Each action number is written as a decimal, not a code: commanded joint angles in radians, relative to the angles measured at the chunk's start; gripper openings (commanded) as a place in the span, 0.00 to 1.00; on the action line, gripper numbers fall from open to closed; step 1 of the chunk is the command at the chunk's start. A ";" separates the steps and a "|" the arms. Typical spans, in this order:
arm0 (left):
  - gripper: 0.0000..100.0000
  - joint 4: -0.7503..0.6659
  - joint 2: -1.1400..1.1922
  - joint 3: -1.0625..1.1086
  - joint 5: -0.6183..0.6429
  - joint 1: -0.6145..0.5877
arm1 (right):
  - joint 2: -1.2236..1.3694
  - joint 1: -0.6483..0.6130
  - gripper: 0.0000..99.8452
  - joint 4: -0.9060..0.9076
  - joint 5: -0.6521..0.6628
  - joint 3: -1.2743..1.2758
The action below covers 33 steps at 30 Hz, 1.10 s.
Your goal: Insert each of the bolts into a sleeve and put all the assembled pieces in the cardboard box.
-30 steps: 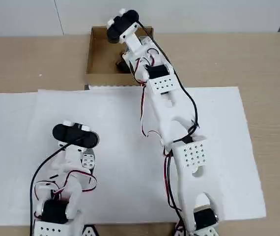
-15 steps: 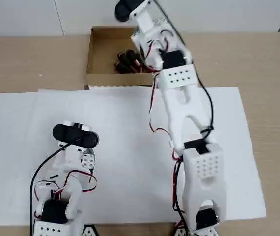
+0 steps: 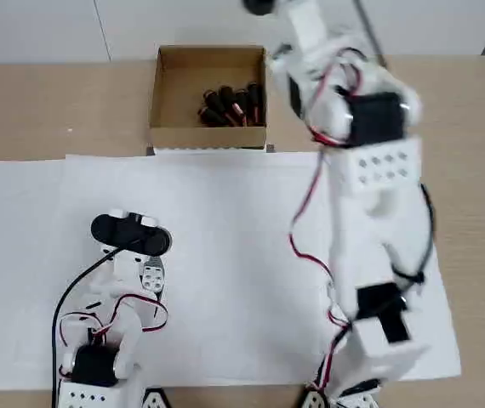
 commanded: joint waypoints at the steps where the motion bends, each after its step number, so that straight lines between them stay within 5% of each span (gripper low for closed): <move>1: 0.01 -0.008 -0.008 -0.004 -0.008 0.006 | -0.137 0.021 0.00 0.156 -0.080 -0.046; 10: 0.01 -0.008 -0.008 -0.004 -0.008 0.006 | -0.427 0.104 0.00 0.277 -0.135 0.081; 18: 0.01 -0.008 -0.008 -0.004 -0.008 0.006 | -0.900 0.113 0.00 0.206 -0.141 0.738; 25: 0.01 -0.008 -0.008 -0.004 -0.008 0.006 | -1.287 0.219 0.00 -0.065 -0.138 1.410; 33: 0.01 -0.008 -0.008 -0.004 -0.008 0.006 | -1.701 0.255 0.00 -0.137 -0.141 1.923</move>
